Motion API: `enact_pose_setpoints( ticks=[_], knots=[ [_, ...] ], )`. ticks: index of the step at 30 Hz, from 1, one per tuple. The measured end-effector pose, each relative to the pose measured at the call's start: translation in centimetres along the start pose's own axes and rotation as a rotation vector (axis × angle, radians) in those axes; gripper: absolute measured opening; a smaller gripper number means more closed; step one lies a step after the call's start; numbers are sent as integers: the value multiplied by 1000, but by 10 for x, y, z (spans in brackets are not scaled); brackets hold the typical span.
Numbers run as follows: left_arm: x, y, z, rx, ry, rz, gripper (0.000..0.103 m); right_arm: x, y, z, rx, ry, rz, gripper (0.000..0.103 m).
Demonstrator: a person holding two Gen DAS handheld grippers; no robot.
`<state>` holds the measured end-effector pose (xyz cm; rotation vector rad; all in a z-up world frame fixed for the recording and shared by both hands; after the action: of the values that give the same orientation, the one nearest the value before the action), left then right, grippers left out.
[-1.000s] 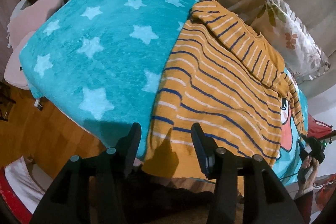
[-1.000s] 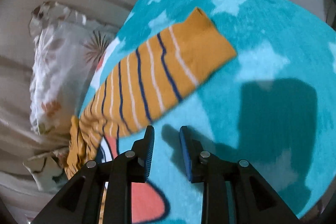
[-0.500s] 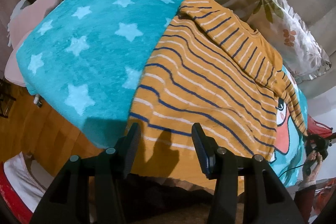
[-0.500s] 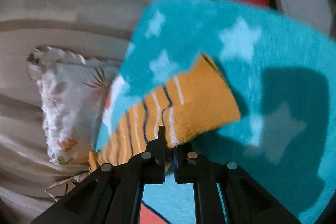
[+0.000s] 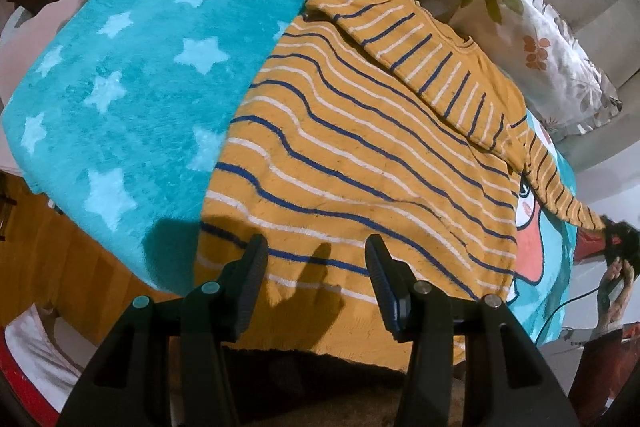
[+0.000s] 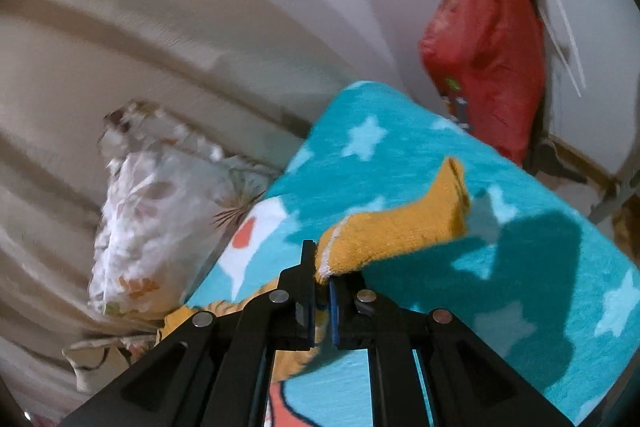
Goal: Fold small clothes
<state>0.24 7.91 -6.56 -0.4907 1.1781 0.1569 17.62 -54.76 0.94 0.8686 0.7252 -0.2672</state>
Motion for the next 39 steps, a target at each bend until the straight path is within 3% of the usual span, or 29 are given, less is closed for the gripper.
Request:
enact_pose_setpoints(
  ticks=[3,8,18,22,29,34,39],
  knots=[
    [3,6,0,-8,11,-16,50,-2,43,-2,-93,13,23,6],
    [1,21,8,-22,11,-49,51,7,120,-37,-216,63,103,6],
    [-15,75,29,-69,-31,-72,56,53,269,-168,-464,221,192,6],
    [-21,104,37,-87,-48,-68,58,80,320,-237,-563,303,206,6],
    [-20,156,42,-157,-33,-61,58,131,361,-361,-773,434,151,6],
    [-16,180,44,-187,-25,-63,58,159,363,-423,-917,506,90,9],
    [-9,190,47,-193,-11,-77,58,176,365,-449,-966,541,43,17]
  ],
)
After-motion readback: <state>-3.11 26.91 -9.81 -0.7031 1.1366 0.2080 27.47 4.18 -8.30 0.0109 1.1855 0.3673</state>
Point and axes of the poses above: each gripper's, at about its wrist camera, not at the fingertips, and x roughly the way its jaws point, y to its left, z to its top, the point moved 10 cm from there along x, roughly the way its jaws point, and after that the axes turned 1 degree about -y, right-handed, at the moved point
